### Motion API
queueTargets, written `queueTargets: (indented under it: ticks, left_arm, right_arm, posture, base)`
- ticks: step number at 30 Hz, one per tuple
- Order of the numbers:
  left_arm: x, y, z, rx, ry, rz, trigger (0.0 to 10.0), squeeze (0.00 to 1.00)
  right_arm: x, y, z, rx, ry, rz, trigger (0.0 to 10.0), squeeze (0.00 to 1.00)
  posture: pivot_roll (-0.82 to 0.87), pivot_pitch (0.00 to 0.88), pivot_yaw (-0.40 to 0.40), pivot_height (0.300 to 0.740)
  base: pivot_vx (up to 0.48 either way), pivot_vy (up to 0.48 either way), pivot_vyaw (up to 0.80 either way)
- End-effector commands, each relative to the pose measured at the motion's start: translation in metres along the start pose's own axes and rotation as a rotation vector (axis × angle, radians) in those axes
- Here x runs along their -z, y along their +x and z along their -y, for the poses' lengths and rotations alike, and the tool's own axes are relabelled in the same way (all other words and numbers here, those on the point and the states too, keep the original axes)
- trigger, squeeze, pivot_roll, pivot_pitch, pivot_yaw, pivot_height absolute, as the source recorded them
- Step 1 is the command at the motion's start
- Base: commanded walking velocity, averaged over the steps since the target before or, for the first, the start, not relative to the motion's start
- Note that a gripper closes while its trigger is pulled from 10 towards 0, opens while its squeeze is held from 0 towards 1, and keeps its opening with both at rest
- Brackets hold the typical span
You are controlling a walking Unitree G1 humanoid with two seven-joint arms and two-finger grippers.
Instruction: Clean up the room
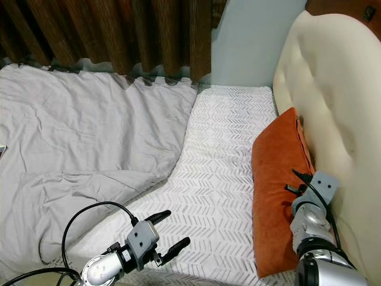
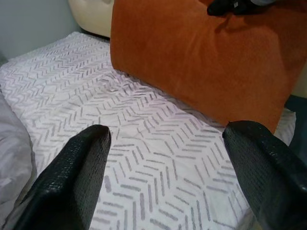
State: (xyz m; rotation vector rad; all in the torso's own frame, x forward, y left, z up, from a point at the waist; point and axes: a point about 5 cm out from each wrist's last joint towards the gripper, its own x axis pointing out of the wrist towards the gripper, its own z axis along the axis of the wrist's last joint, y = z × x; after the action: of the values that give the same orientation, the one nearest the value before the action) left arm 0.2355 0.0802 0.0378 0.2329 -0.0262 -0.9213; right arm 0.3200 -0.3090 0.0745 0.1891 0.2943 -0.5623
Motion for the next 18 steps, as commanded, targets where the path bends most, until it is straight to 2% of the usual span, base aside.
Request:
queueTargets:
  ticks: [1,5,9,11,16,17,18]
  left_arm:
    - [0.005,-0.005,0.007,0.027,-0.014,-0.019,10.0,0.00]
    - [0.006,-0.006,0.008,0.032,-0.011,-0.025,10.0,0.00]
    - [0.005,-0.008,0.005,0.018,-0.014,-0.023,10.0,0.00]
    - [0.005,-0.008,0.004,0.009,-0.017,-0.022,10.0,0.00]
    - [0.004,-0.008,0.006,-0.005,-0.028,-0.019,10.0,0.00]
    - [0.005,-0.008,0.007,-0.010,-0.034,-0.020,10.0,0.00]
    - [0.005,-0.008,0.007,-0.013,-0.039,-0.022,10.0,0.00]
  right_arm:
    - [-0.021,0.003,0.031,0.110,-0.007,0.071,10.0,0.00]
    - [-0.020,0.002,0.043,0.150,0.006,0.061,10.0,0.00]
    - [-0.030,0.003,0.048,0.146,-0.164,0.100,10.0,0.00]
    - [-0.035,0.003,0.050,0.155,-0.213,0.114,10.0,0.00]
    - [-0.038,0.004,0.051,0.157,-0.256,0.116,10.0,0.00]
    - [-0.038,0.004,0.051,0.151,-0.298,0.120,10.0,0.00]
    - [-0.038,0.004,0.050,0.143,-0.334,0.120,10.0,0.04]
  posture:
    - [0.08,0.202,0.010,0.740]
    - [0.08,0.200,0.010,0.740]
    - [0.09,0.195,0.007,0.740]
    - [0.09,0.192,0.005,0.740]
    - [0.09,0.189,0.000,0.740]
    - [0.09,0.188,-0.001,0.740]
    - [0.09,0.186,-0.002,0.740]
  base:
    - [0.000,0.000,0.00]
    - [0.000,0.000,0.00]
    - [0.000,0.000,0.00]
    - [0.000,0.000,0.00]
    - [0.000,0.000,0.00]
    - [0.000,0.000,0.00]
    - [0.000,0.000,0.00]
